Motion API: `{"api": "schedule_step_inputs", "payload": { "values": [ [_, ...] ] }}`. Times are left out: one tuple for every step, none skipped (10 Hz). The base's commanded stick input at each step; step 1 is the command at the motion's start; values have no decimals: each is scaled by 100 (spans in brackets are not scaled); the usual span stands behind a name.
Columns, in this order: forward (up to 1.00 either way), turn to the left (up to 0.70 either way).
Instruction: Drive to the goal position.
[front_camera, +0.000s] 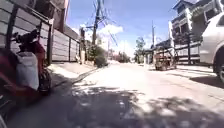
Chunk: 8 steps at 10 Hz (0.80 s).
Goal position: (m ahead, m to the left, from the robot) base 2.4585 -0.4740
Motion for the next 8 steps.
{"api": "schedule_step_inputs", "payload": {
  "values": [
    [100,0],
    [100,0],
    [100,-3],
    [100,-27],
    [100,-25],
    [100,-9],
    [100,0],
    [100,0]
  ]
}}
